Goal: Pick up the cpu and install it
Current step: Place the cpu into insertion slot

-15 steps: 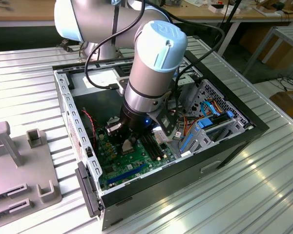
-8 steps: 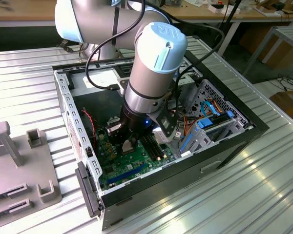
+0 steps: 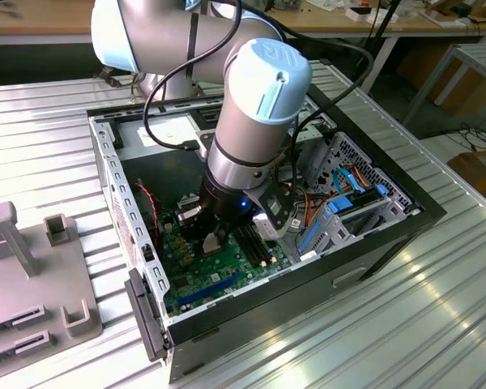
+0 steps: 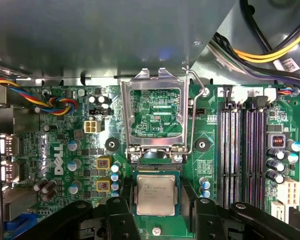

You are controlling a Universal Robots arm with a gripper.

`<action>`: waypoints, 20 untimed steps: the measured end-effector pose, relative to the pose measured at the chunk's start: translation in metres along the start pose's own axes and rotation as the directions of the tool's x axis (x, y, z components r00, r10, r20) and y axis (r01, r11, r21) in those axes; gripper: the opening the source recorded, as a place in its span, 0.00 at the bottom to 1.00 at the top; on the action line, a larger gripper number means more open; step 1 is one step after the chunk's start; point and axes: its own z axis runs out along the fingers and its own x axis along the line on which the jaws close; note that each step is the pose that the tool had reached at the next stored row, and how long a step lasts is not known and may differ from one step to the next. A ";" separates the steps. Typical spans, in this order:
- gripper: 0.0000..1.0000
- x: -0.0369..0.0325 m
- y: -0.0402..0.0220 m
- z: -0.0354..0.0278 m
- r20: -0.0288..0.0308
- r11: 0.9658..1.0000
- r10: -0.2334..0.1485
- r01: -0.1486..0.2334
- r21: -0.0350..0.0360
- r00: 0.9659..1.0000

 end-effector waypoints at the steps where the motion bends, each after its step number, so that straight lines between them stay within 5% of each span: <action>1: 0.47 -0.0001 0.0001 0.0001 0.000 1.000 -0.005 0.005 -0.001 1.000; 20: 0.47 -0.0006 -0.0010 0.0025 0.000 1.000 -0.008 0.008 -0.002 1.000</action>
